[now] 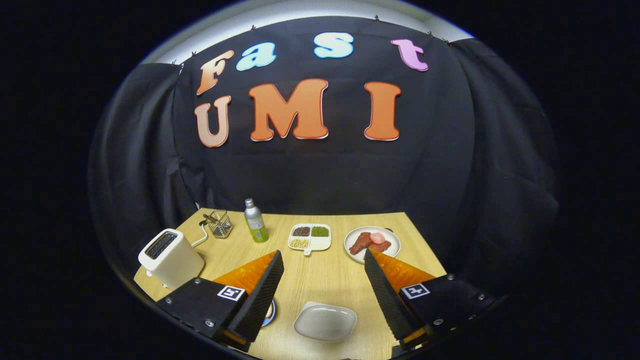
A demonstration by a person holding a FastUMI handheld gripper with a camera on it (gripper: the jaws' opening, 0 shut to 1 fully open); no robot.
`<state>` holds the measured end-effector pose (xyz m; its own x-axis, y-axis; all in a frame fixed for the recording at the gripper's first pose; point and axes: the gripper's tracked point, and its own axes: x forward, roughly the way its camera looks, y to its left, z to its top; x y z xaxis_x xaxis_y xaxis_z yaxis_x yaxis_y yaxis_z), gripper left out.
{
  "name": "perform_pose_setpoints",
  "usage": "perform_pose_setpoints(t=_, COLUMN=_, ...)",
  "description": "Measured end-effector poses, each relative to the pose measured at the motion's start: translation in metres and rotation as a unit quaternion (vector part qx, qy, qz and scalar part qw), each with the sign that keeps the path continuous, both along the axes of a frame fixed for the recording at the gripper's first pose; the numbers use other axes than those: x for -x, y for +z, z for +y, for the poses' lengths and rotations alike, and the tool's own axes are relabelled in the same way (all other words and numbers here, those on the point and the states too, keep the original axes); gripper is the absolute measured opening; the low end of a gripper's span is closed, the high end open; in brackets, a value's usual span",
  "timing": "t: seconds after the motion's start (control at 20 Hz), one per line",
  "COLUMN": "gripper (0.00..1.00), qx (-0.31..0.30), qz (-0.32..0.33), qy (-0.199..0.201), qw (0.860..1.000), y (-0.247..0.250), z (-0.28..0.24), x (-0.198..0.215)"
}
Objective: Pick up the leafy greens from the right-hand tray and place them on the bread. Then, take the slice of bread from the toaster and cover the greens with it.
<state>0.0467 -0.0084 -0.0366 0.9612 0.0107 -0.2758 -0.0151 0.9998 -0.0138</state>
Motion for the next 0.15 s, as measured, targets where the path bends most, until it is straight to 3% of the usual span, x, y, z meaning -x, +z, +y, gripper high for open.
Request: perform_pose_setpoints(t=0.15, gripper=0.97, qx=-0.004, qz=-0.038, qy=-0.018, qw=0.999, y=0.029, z=-0.022, x=0.009)
